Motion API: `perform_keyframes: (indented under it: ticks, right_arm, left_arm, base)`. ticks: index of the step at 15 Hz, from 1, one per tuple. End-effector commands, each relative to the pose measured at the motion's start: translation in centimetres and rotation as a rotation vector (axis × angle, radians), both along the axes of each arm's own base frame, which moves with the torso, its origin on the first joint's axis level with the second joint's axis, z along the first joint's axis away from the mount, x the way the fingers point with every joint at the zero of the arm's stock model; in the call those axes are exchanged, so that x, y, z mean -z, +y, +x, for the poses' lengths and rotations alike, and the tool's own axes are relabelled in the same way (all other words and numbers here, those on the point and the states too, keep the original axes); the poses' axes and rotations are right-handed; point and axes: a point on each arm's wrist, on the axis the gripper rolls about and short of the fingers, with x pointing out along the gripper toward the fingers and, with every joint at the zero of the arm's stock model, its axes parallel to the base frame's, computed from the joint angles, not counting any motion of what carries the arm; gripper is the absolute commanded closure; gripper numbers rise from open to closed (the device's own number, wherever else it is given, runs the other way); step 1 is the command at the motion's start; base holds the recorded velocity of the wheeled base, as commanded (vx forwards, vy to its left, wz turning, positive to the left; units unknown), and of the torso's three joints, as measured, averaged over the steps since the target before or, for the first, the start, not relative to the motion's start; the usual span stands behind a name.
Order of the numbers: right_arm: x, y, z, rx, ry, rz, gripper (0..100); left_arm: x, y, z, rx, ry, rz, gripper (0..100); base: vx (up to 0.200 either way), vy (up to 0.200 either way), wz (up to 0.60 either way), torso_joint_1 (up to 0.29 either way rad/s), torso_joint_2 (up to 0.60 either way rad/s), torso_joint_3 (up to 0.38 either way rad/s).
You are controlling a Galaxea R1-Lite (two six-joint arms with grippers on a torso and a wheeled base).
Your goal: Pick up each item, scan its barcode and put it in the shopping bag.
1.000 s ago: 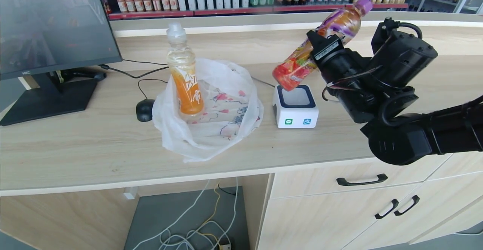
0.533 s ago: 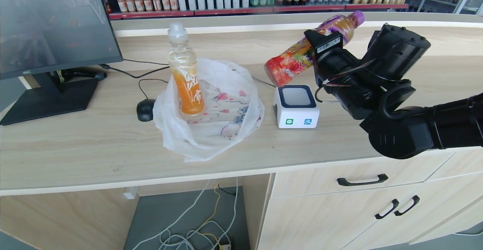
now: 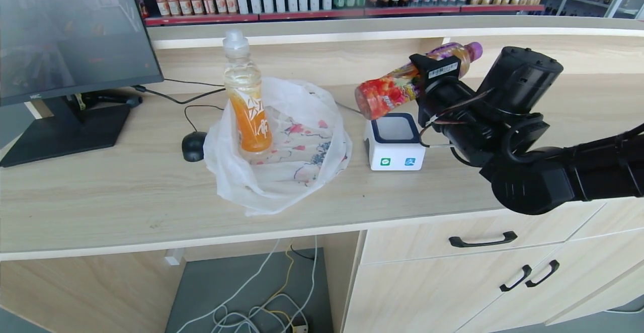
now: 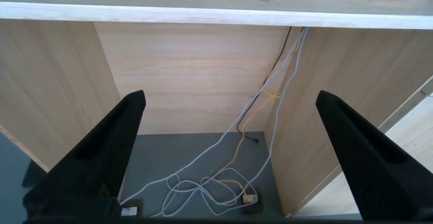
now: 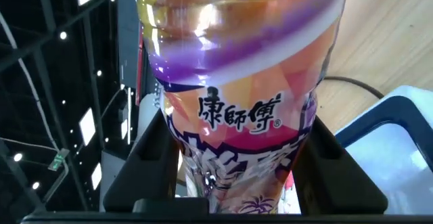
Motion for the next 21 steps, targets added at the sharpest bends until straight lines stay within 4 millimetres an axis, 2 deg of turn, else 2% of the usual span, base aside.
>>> perform_keyframes:
  ticks: [1,10,21]
  right_arm:
    - [1.2,-0.7,1.1,0.024,0.031,-0.006,100]
    - [2.6,-1.7,2.5,0.043,0.07,0.031,100]
    - [3.2,-2.1,2.7,0.05,0.092,0.044,100]
  left_arm:
    - [0.0,0.0,0.0,0.0,0.002,0.0,0]
    - [0.0,0.0,0.0,0.0,0.0,0.0,0]
    - [0.0,0.0,0.0,0.0,0.002,0.0,0]
  base:
    - [0.0,0.0,0.0,0.0,0.0,0.0]
    - [0.0,0.0,0.0,0.0,0.0,0.0]
    - [0.0,0.0,0.0,0.0,0.0,0.0]
